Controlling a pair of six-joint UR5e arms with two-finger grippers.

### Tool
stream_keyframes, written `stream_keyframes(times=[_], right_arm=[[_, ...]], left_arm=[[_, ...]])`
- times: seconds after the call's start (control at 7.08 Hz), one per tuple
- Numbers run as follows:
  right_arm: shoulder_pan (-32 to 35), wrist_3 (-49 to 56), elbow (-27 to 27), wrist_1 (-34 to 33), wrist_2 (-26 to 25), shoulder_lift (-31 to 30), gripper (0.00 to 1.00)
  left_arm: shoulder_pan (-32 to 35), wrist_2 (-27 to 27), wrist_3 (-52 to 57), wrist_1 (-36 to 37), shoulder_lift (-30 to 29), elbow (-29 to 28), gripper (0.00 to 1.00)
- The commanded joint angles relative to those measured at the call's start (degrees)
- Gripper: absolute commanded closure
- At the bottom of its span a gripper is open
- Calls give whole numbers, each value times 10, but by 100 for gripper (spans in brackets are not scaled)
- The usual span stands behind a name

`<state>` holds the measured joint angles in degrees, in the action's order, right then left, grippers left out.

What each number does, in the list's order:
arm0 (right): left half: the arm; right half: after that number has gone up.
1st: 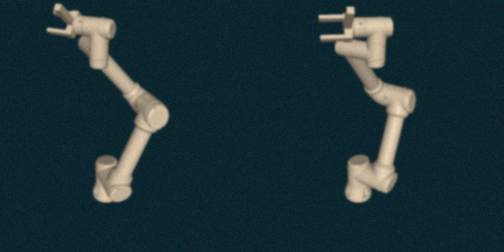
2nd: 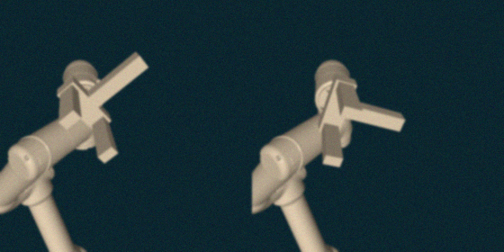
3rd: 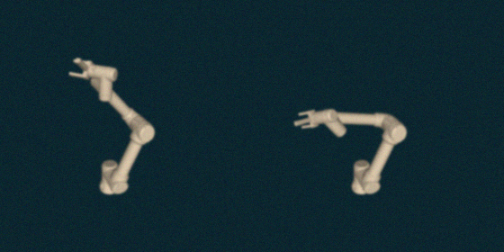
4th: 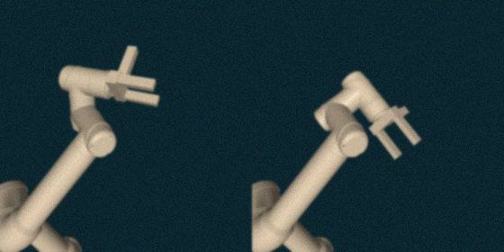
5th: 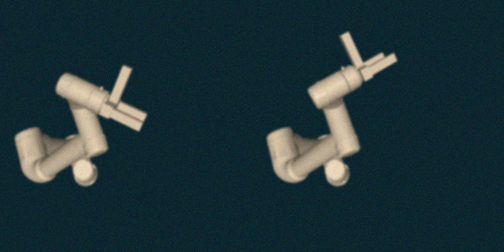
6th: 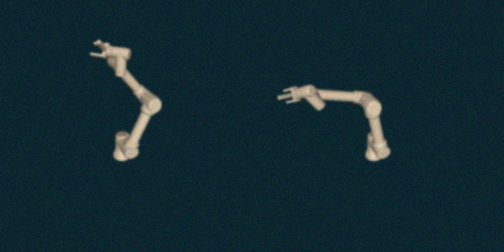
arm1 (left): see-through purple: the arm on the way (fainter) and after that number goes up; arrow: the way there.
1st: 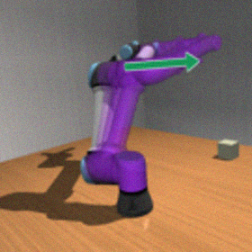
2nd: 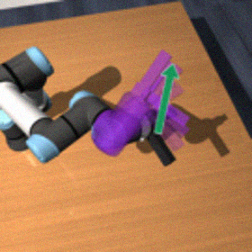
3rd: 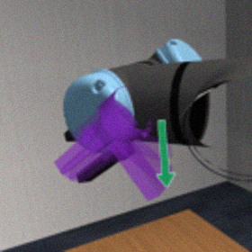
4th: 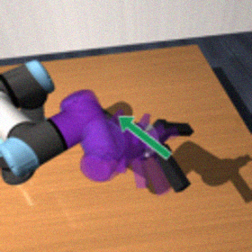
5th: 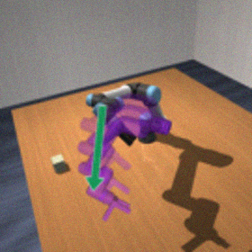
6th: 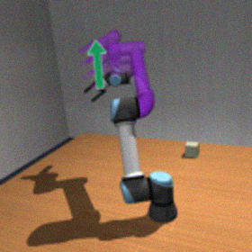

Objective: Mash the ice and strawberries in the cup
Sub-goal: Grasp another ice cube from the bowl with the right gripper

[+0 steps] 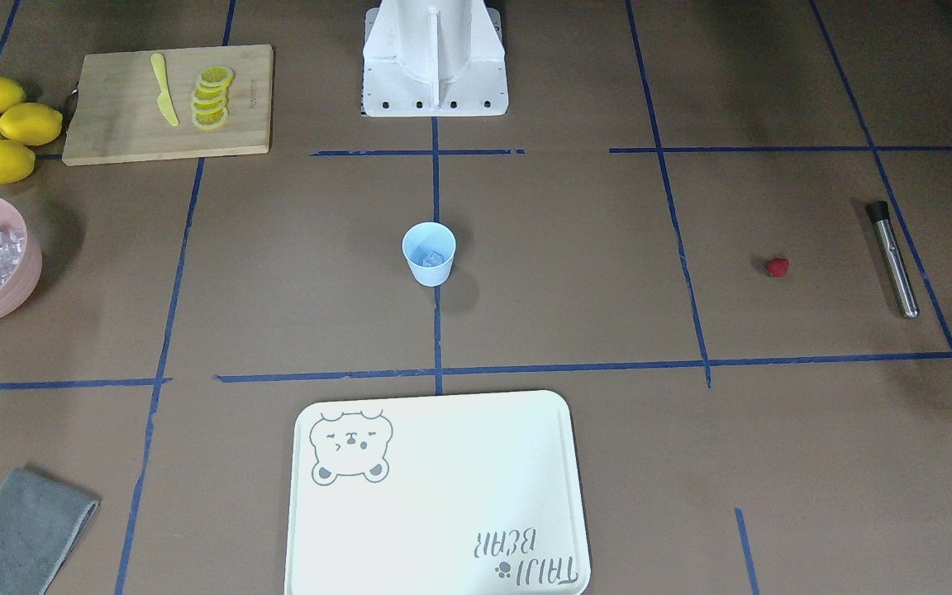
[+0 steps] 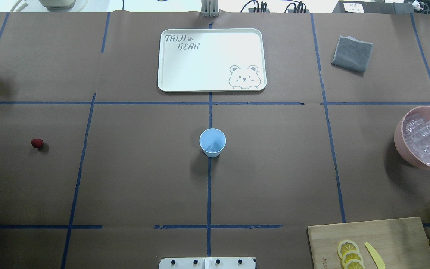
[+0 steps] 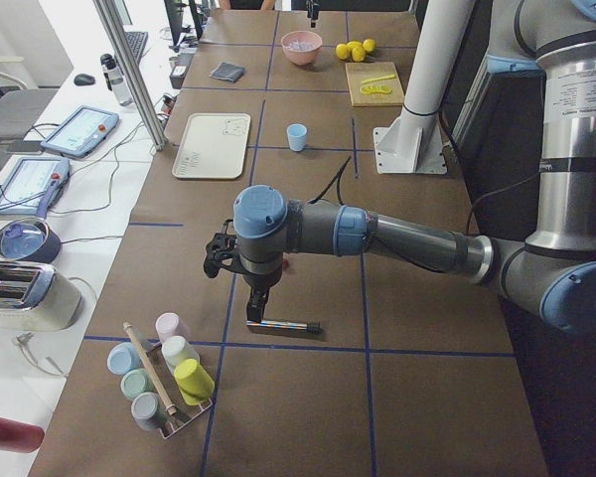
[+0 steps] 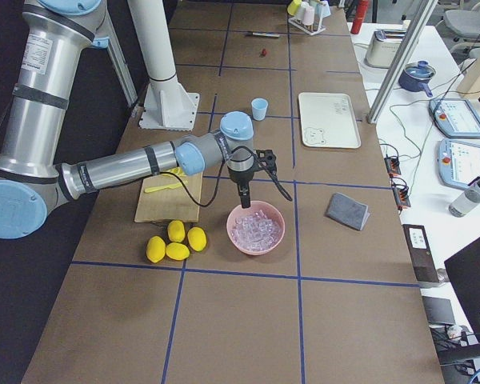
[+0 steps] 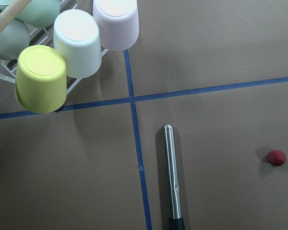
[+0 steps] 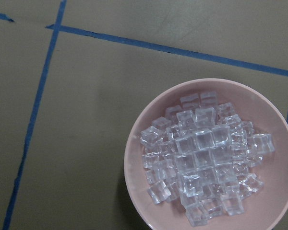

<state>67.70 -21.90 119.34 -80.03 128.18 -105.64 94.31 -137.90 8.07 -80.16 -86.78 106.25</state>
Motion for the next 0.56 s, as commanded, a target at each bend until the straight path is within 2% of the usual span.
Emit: stream_keyframes(times=[0.0,0.42], right_arm=[[-1,6,-53,0,-4,26,1],[-40,5,-87,0,-21,35,2]], left_arm=[[0,0,-2,0,0,1,0],[0,1,-2,0,0,1,0]])
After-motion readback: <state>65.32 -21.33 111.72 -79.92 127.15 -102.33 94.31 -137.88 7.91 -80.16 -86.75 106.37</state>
